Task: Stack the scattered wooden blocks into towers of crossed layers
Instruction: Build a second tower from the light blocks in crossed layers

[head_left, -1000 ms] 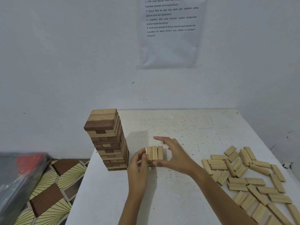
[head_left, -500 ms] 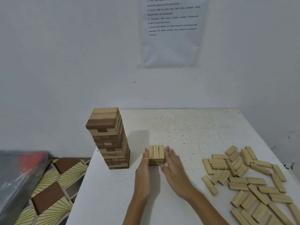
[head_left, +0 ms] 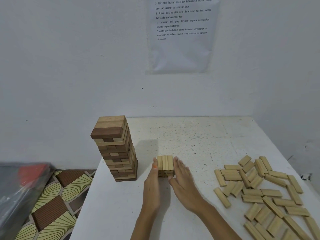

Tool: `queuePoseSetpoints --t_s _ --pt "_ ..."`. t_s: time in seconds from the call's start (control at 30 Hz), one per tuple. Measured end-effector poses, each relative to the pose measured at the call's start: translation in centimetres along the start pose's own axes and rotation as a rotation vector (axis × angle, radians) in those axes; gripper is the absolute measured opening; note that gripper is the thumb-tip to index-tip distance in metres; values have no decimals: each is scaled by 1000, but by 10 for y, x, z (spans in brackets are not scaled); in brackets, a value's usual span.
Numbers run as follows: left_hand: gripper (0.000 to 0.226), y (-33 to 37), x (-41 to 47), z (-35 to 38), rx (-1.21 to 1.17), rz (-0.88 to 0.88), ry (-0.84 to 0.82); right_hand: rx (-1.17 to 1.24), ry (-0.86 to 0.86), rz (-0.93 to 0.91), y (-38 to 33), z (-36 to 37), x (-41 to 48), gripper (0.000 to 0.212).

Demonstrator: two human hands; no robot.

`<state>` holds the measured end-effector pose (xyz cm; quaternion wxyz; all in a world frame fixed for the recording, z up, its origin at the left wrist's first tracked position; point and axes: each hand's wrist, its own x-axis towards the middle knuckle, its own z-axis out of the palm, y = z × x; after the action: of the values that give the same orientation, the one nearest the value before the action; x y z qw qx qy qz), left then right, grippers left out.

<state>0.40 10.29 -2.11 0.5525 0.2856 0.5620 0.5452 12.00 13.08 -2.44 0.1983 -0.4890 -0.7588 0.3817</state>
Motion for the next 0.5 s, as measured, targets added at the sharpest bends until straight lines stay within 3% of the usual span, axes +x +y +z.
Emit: queuePoseSetpoints --t_s 0.13,0.27,0.5 --pt "45 9 -5 4 43 96 15 -2 3 10 -1 0 0 63" --pt "56 8 -6 2 94 116 45 98 12 27 -4 -3 -2 62" --pt "38 21 -25 16 281 351 135 460 260 29 -17 -16 -12 41"
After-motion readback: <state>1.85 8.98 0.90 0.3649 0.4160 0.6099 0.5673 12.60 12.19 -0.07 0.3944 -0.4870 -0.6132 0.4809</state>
